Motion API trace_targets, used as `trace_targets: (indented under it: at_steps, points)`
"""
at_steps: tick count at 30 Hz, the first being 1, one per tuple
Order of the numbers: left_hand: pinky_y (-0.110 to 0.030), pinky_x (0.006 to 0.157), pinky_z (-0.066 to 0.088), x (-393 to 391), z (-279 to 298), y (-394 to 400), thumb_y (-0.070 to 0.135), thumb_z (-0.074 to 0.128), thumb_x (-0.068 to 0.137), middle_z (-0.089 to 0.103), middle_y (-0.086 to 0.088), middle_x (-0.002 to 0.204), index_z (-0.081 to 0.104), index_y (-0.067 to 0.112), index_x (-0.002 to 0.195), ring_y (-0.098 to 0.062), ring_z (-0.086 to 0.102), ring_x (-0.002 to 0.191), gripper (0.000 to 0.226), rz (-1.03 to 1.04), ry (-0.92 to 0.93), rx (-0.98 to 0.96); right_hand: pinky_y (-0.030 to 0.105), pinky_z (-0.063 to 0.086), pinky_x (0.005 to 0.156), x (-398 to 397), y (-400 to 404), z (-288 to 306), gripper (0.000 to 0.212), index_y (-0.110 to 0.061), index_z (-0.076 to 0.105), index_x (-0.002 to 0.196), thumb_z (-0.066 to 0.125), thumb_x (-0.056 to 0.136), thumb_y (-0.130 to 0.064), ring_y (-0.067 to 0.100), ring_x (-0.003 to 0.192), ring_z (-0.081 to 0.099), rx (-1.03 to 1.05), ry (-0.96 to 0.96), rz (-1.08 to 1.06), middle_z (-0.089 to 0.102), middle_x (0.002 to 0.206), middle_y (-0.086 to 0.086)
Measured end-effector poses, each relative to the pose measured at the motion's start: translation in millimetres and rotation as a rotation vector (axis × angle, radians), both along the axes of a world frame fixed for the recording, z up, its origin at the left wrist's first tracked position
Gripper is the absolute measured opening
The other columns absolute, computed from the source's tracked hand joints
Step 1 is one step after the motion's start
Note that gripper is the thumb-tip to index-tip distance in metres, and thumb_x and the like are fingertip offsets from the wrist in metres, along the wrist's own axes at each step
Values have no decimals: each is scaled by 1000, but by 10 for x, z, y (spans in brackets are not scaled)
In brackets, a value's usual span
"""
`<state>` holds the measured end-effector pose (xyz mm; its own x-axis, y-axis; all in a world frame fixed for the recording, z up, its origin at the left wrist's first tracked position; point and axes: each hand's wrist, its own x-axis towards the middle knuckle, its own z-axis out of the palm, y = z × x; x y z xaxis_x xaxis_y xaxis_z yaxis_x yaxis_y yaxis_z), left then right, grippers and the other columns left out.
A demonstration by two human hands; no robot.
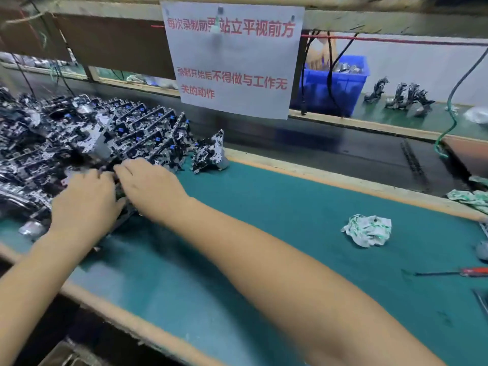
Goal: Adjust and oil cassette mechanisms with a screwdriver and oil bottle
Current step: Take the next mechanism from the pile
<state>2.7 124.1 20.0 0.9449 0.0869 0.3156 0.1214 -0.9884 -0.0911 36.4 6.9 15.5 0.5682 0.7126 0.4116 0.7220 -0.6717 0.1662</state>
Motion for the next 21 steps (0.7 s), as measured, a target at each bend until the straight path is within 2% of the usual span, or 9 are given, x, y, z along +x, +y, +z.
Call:
trace_targets:
  at_steps: [4, 8, 12, 14, 16, 19, 21]
  points:
    - [-48, 63, 45, 46, 23, 40, 14, 72, 81, 57, -27, 88, 56, -6, 89, -45, 59, 83, 27, 15, -1, -1, 23, 35, 101, 198, 103, -25, 38, -20, 32, 137, 19, 102, -20, 10, 128, 39, -104, -60, 41, 42, 139, -7]
    - [-39, 59, 43, 27, 109, 21, 25, 77, 76, 52, -15, 73, 61, 0, 82, -38, 60, 75, 30, -42, 7, -16, 25, 33, 92, 222, -27, 11, 35, -20, 41, 128, 22, 99, -15, 15, 124, 41, -124, -137, 50, 44, 134, -4]
    - [-43, 65, 51, -118, 153, -86, 29, 84, 68, 61, -11, 87, 69, 11, 95, -36, 63, 83, 36, -189, 34, 11, 25, 32, 90, 140, -315, 44, 30, -21, 44, 124, 28, 99, -21, 16, 119, 43, -90, -162, 81, 44, 130, -3]
    - [-46, 63, 53, -211, 182, -183, 25, 88, 61, 63, -9, 88, 70, 12, 93, -34, 64, 82, 39, -295, 27, 10, 25, 34, 87, 10, -548, 88, 26, -22, 44, 122, 35, 98, -27, 14, 115, 46, -88, -117, 77, 46, 126, -4]
    - [-45, 55, 53, -317, 198, -392, 21, 91, 54, 64, -6, 85, 69, 12, 88, -31, 66, 77, 41, -433, -11, 5, 26, 36, 83, -185, -876, 122, 21, -21, 46, 117, 41, 98, -26, 15, 109, 48, -59, -18, 33, 49, 118, -5]
    - [-38, 40, 49, -505, 215, -842, 25, 92, 48, 63, 0, 79, 67, 15, 82, -26, 65, 70, 44, -619, -97, 15, 30, 39, 77, -540, -1449, 172, 15, -15, 50, 110, 48, 96, -20, 19, 102, 44, 27, 114, -54, 50, 109, 0]
    - [-32, 35, 45, -613, 207, -1243, 26, 93, 44, 61, 0, 75, 66, 15, 79, -24, 63, 65, 45, -774, -138, 11, 31, 37, 71, -831, -1879, 179, 14, -10, 56, 101, 59, 90, -17, 22, 94, 46, 61, 139, -121, 54, 100, 5]
